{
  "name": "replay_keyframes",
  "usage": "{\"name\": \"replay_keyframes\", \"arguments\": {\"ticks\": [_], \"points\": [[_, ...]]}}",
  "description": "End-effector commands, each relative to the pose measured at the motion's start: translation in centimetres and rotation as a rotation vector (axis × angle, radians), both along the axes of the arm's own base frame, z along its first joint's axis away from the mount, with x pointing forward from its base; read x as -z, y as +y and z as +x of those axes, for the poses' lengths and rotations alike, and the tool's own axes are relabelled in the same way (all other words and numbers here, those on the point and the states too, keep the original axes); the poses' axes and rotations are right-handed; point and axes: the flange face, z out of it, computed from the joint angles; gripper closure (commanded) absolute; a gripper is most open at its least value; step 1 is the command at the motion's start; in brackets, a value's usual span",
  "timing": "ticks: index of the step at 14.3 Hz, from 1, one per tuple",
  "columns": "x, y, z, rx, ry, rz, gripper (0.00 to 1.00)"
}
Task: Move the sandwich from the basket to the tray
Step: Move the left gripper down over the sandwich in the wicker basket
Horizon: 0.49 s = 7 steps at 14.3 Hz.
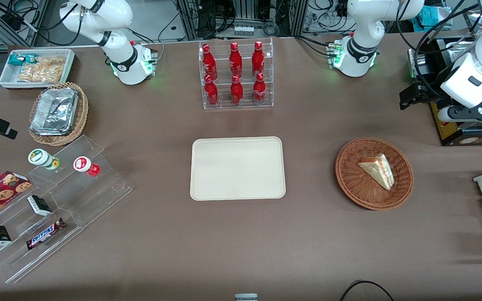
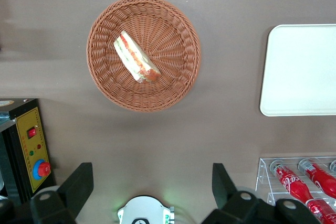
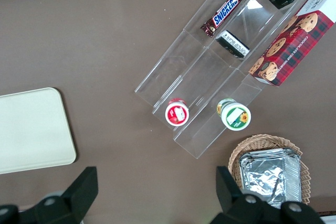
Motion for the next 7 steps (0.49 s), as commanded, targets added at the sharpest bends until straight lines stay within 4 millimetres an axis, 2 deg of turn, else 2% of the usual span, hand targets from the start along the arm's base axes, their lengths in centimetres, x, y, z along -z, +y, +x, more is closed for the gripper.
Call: {"name": "replay_keyframes", "arguments": {"ticks": [1, 2, 4, 5, 7], "points": [[0.0, 0.4, 0.5, 0.019, 0.008, 0.016, 0.0], [1.2, 0.6, 0.8, 0.018, 0.036, 0.025, 0.0], [5.3, 0.6, 1.7, 0.017, 0.079, 0.038, 0.0], [7.5, 0.6, 2.6, 0.005, 0.043, 0.05, 0.0], [12.7, 0.7, 2.4, 0.009, 0.051, 0.061, 0.0]]}}
